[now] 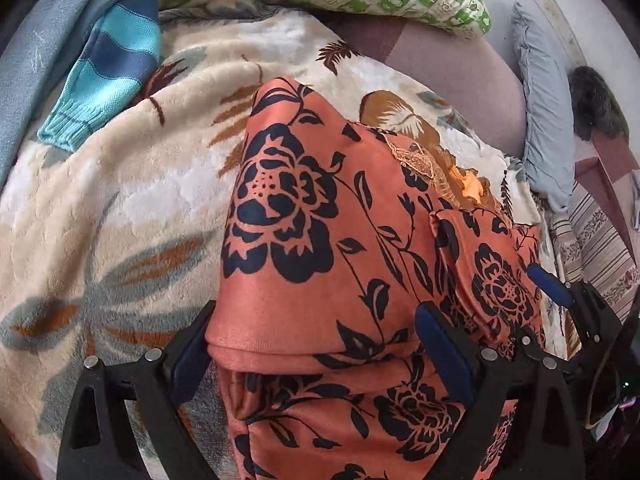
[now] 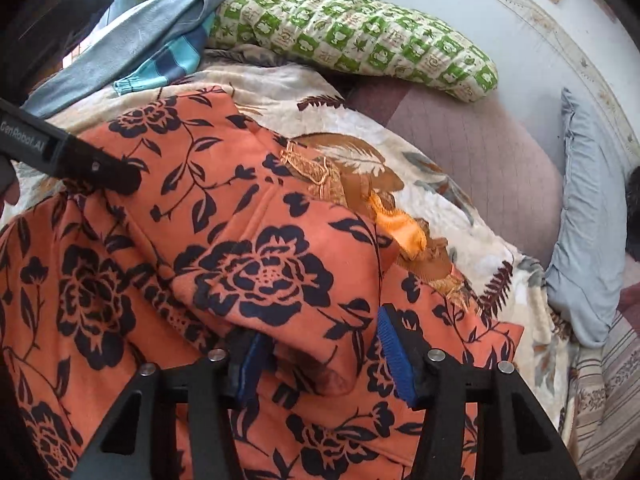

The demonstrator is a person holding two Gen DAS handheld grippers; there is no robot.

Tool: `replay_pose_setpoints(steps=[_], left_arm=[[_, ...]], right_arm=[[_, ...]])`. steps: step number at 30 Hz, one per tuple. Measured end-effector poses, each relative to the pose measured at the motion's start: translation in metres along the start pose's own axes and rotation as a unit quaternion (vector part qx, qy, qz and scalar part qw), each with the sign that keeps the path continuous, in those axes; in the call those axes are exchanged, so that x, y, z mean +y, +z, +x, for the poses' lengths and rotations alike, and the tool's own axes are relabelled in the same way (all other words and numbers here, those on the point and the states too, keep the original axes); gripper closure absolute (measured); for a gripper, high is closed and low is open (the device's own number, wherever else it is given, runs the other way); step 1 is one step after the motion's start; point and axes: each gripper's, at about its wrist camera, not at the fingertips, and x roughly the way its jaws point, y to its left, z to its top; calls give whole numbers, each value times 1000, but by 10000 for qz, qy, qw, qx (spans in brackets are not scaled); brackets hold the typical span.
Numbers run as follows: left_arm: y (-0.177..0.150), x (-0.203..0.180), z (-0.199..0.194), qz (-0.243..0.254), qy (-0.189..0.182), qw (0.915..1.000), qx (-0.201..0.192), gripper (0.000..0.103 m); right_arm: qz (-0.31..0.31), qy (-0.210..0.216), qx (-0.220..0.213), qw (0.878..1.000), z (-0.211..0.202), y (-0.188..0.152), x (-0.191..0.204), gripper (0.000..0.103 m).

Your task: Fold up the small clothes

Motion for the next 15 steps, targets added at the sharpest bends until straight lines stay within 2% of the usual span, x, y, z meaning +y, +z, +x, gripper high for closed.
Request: replay_pose_setpoints(steps=[1,2,3,4,6,8,9,10,11,13,15], left_arm=[[0,-1,1,63,-1,10000,37,8],[-1,-3,1,125,5,9999,52,8],[-2,-3,2,168,15,9998,52,8],[-2,-5,2,203,27,9998,52,8],[-2,-4,1,199,-18,9998,38,8],[-1,-1,-2,68,-143,9999,-19,8],[-2,1,-7,-12,-199,9998,-86,8],[-2,2,-10,-65,-235,9996,-149,8],[-2,3,-12,-86,-263,9994,-186,8],[-2,1,-16,-64,-329,9992,-227,8],[-2,-2,-16,26,-289,9993,-232,8]], right_arm=[[4,4,75,10000,5,4,2,48],[72,52,153,9998,9,7,3,54],[192,52,285,9994,13,9,2,77],[432,70,395,9983,17,9,-4,89],[1220,351,403,9911,14,8,-28,97],[2248,618,340,9719,9,0,-66,97],[2813,745,331,9562,7,-10,-88,98],[3415,862,351,9353,7,-24,-112,98],[4016,974,385,9098,10,-43,-134,98],[5080,1227,582,8506,21,-93,-171,97],[5745,1213,787,8056,27,-144,-192,97]])
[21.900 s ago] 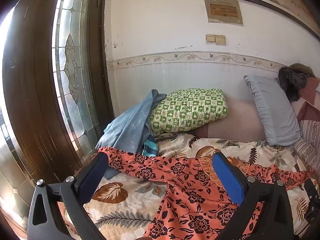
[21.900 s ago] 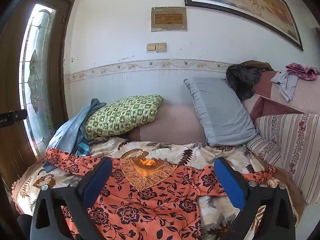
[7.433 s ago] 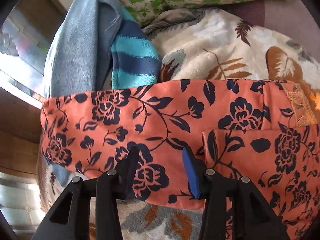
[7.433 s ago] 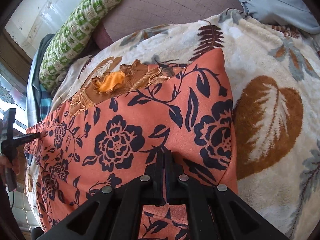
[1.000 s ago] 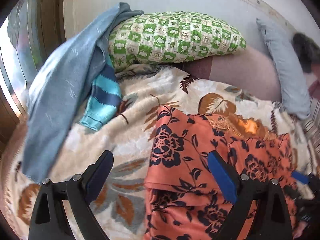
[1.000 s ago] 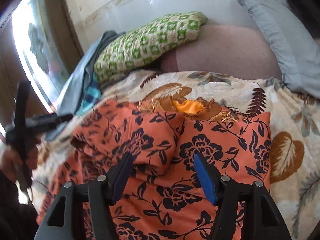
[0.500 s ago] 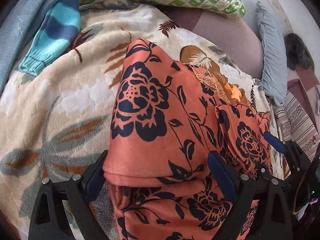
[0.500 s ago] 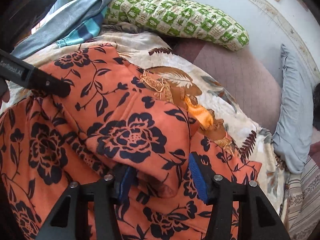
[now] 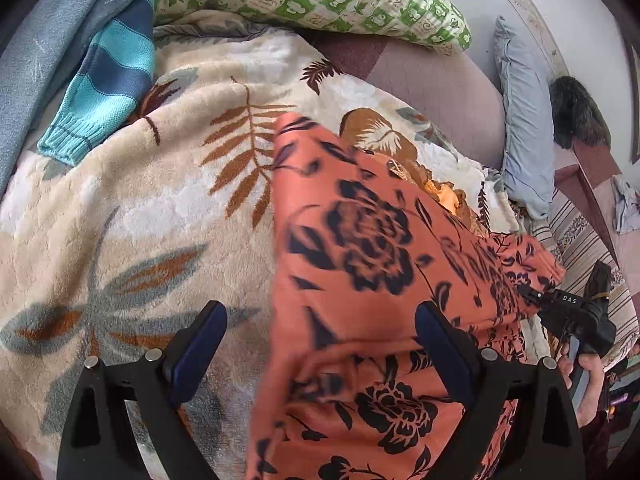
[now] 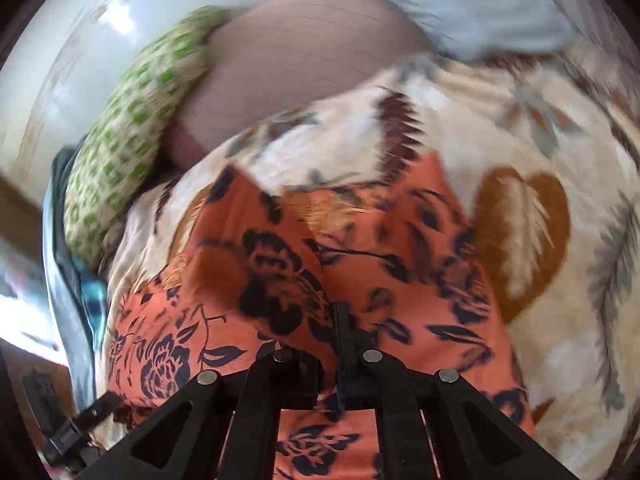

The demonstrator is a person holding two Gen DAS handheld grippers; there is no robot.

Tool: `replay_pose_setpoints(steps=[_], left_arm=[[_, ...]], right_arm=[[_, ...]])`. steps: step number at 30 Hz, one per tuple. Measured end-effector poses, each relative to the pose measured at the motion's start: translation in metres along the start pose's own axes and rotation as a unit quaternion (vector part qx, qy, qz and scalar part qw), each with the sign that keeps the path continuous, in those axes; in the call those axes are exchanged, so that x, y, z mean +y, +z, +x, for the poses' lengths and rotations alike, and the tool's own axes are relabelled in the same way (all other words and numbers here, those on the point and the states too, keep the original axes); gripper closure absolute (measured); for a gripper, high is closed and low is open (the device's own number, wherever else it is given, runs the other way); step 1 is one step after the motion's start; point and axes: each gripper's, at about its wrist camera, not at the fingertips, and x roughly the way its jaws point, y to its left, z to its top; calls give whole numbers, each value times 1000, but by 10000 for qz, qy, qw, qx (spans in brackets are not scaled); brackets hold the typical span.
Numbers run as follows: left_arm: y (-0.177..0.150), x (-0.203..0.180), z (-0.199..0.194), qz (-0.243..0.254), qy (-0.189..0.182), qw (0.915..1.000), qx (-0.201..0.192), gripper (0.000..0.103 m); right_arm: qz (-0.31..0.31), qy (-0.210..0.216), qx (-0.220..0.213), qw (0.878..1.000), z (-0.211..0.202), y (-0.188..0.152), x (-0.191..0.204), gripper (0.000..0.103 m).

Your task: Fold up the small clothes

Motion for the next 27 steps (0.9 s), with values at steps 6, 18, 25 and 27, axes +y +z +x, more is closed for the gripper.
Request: replay_pose_setpoints(steps=[6,18,25,27], left_arm=[[-2,-7,2,126,232,9996,-54,8],[12,-19,-24,-9,-52,9936,-1131,8],[26,-1,-6,-540,225,9934,-984,7],[27,0,-5,-576,331,9923,-1049,7]], right_arm=[[1093,888,684,9877,-3,-11,-74,92],[703,607,-269,9953,-35,29,-63,92],[555,830,-484,9938,-42,33,-79,92],[358,733,-848,9931,-52,29,-89,92]])
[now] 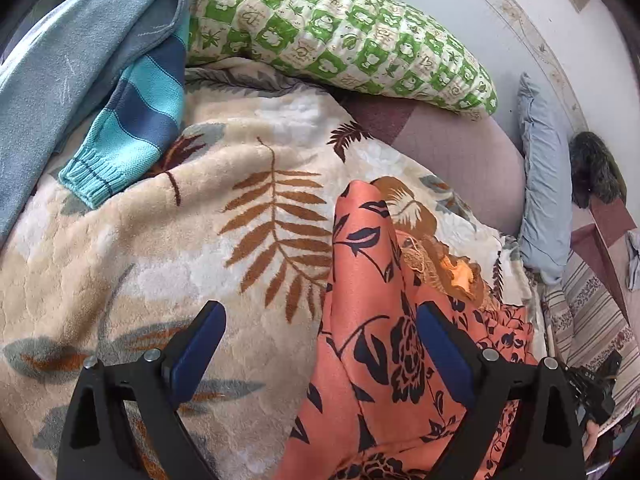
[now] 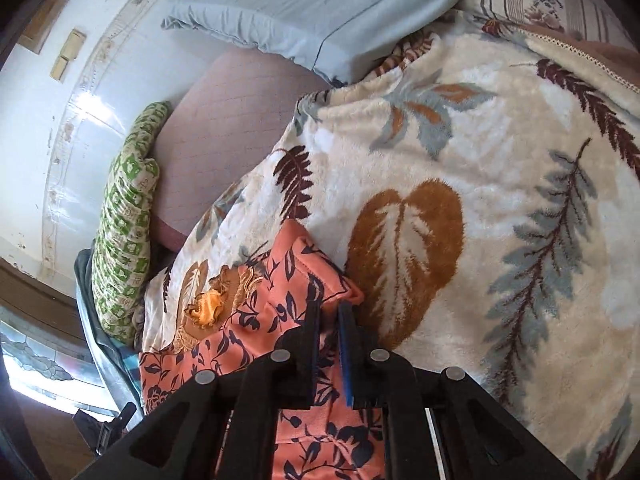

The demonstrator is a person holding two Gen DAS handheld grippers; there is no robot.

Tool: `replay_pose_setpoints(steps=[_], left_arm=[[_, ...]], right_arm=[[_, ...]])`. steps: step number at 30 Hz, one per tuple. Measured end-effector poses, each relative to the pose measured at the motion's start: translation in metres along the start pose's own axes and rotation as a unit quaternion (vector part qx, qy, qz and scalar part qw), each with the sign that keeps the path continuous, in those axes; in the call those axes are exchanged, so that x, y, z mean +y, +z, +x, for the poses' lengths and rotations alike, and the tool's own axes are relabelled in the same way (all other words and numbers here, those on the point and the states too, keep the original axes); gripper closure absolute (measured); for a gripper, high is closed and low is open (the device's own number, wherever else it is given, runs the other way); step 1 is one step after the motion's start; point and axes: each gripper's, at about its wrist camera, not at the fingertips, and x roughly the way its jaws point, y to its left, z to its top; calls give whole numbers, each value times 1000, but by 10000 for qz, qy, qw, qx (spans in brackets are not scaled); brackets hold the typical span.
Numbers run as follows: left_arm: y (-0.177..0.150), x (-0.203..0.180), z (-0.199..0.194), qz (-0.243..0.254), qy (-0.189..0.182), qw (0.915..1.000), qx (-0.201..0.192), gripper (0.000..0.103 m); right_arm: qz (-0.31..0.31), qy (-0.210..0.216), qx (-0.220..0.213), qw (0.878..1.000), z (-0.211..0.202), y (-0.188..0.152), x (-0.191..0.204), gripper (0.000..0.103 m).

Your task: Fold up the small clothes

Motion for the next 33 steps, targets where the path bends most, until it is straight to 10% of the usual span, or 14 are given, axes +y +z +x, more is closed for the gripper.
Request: replay_pose_setpoints(steps=[12,14,16,18,20,22,23,30,32,33], left_arm=[[-14,-41,28,1000,495,9936,184,7],[-20,-44,34,1257,831,9882,263,23],[-20,-33,41,1016,574,9919,499,67],[-17,-19,38,611,331,9964,491,71],[-15,-14,33,527,299,9972,443,74],[-14,-8,30,338,129,9982,488,75],[-13,-5,29,243,68,9983,534,75],[-12,8,24,26,66,9986,518,76],[-13,6,21,91,159,9987,479,77],[-13,6,19,103,201,9987,461,77]], right_arm=[[-17,438,325,9985,31,11,13,91],[-16,432,456,9980,37,9,14,91],[-32,376,399,9985,38,10,13,91],[-13,323,324,9990,38,12,11,90],[57,302,298,9991,40,16,9,76],[132,310,177,9993,42,17,8,27],[168,362,73,9992,42,16,8,24],[-839,24,347,9959,71,4,41,27],[-1117,-32,483,9926,80,-1,48,45],[-1343,-270,516,9892,83,-4,54,77]])
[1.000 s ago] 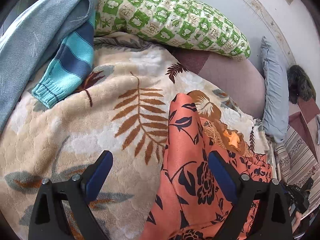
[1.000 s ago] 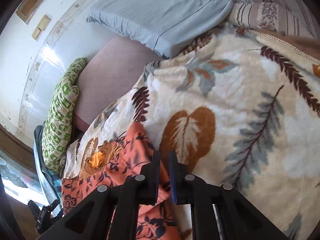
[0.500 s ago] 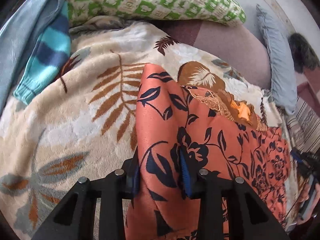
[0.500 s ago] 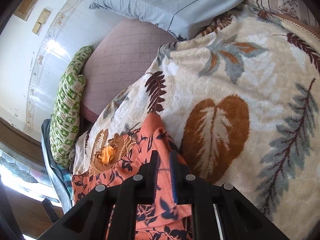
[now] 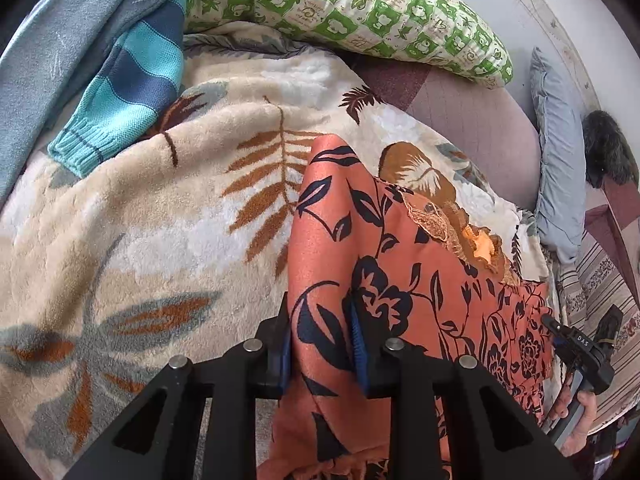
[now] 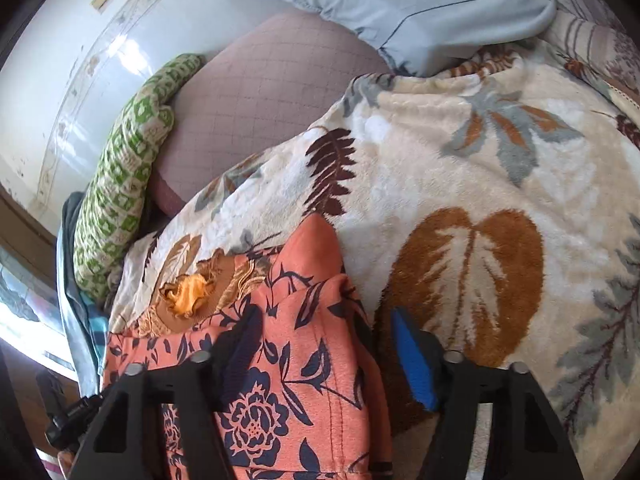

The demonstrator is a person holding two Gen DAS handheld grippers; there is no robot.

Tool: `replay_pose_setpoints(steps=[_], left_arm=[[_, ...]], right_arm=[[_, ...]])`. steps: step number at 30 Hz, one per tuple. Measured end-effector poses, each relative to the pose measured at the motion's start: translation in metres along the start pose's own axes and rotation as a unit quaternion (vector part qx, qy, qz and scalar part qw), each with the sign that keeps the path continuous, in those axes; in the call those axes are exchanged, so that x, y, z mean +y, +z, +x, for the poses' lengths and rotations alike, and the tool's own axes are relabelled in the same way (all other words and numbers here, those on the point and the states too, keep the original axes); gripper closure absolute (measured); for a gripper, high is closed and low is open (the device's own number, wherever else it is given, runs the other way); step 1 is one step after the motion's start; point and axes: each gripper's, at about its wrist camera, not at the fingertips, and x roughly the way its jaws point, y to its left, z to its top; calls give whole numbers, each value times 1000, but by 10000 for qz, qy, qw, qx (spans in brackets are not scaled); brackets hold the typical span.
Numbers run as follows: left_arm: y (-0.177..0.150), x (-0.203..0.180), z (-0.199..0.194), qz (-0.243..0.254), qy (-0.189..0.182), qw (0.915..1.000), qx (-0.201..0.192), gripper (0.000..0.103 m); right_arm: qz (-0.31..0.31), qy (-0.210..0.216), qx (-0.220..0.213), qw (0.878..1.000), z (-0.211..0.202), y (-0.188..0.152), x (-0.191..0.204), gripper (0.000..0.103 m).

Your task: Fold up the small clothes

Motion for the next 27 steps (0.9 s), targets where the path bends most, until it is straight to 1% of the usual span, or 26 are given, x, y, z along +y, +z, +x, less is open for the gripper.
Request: replay_pose_setpoints(steps=[1,2,3,5,6,7,8,9,10,11,12,13,14,15,16,17,18,19,20,21,22,23,24,26,27], left_arm=[[-1,0,-1,-10,14,10000,-13,78],[-2,1,-2,-36,27,10000,-21,78],[-3,2,-4,-53,57,10000,-32,78],[-4,1,-10,4,177,9998,-111,79],[-6,0,-13,63,293,9994,-169,79],[-7,-1,-14,107,431,9988,-225,79],[-9,-1,-14,139,575,9979,-256,79],[-11,0,-14,168,667,9973,-266,79],[-11,1,-12,193,669,9973,-238,78],[-10,3,-11,177,662,9975,-195,76],[-10,4,-12,137,675,9975,-155,74],[-9,3,-15,125,734,9971,-145,72],[-8,1,-20,160,835,9962,-186,72],[-6,-2,-27,241,1044,9938,-298,72],[-5,-8,-37,377,1346,9890,-493,72],[-2,-14,-48,538,1584,9831,-740,72],[1,-21,-61,666,1708,9778,-1016,71],[4,-29,-73,748,1723,9739,-1278,71],[5,-37,-84,823,1649,9708,-1535,69],[4,-47,-93,920,1531,9677,-1778,61],[3,-59,-97,1039,1398,9650,-1962,46],[0,-70,-97,1178,1249,9638,-2039,38],[-3,-81,-91,1325,1103,9648,-1987,29],[-12,-98,-66,1578,958,9686,-1667,27],[-15,-107,-46,1699,1015,9703,-1394,27]], right_arm=[[-165,-164,-47,9997,0,-1,5,83],[-290,-183,-128,9993,-3,-3,10,83],[-419,-207,-186,9987,-6,-3,16,86],[-636,-210,-419,9969,-18,-3,27,87],[-740,-105,-520,9958,-23,-2,32,87],[-805,-10,-587,9950,-25,-2,36,87],[-808,-14,-571,9951,-22,-1,36,87],[-753,-84,-424,9962,-13,-1,33,84],[-702,-238,-100,9972,0,-3,27,84],[-619,-487,208,9967,14,-6,19,84],[-493,-488,320,9971,20,-7,11,83],[-365,-362,230,9984,18,-6,6,82],[-272,-334,257,9987,13,-3,6,82],[-199,-330,285,9989,7,2,6,82],[-151,-266,226,9993,-2,5,7,82],[-122,-159,58,9998,-11,6,7,82],[-105,-66,-149,9998,-21,7,8,82],[-122,0,-306,9995,-30,6,11,81],[-212,9,-375,9991,-36,6,16,81],[-347,-6,-442,9984,-42,6,23,81],[-464,-12,-573,9973,-49,5,30,81],[-506,21,-720,9961,-56,3,36,81],[-523,127,-742,9958,-59,1,40,81],[-640,269,-479,9964,-53,-5,49,82],[-708,251,-333,9966,-46,-10,50,82]])
